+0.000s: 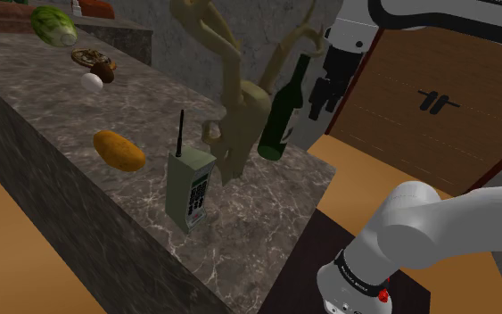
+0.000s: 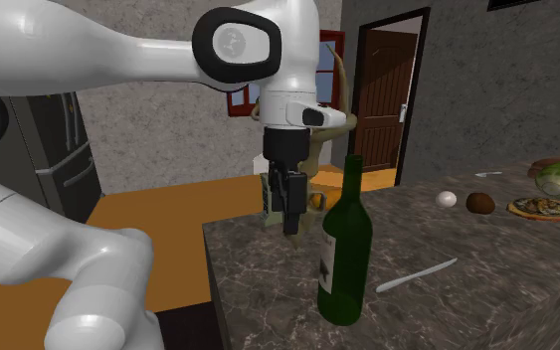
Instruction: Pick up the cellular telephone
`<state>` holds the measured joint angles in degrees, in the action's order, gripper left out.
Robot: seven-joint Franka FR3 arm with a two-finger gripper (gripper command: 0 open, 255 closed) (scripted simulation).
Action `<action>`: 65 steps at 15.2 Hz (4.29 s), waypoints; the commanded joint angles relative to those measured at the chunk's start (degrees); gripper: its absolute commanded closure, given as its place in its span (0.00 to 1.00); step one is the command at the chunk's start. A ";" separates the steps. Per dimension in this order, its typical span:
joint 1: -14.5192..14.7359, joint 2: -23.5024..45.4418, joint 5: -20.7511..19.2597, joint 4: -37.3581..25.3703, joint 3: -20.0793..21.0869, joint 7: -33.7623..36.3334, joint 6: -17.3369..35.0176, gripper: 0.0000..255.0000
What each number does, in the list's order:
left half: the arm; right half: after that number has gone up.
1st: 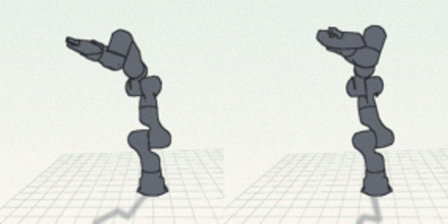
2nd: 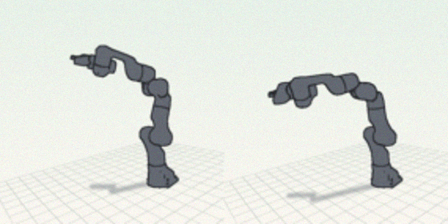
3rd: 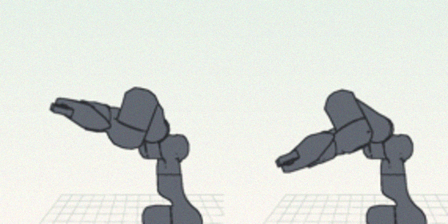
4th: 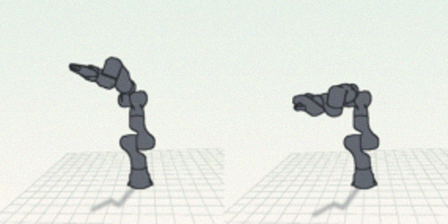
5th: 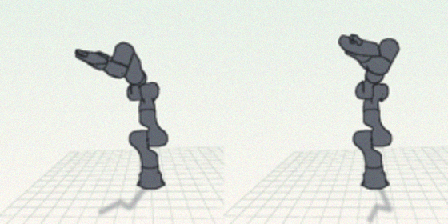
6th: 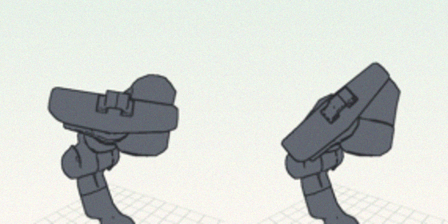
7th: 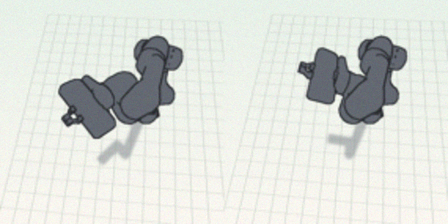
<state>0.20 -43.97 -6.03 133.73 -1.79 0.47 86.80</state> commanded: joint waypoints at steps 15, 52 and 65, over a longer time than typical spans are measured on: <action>6.11 8.19 12.89 -3.22 15.83 18.29 4.67 0.00; 9.01 26.27 16.81 -14.48 30.99 35.97 13.42 1.00; 8.59 26.76 16.17 -23.46 30.28 36.58 4.90 1.00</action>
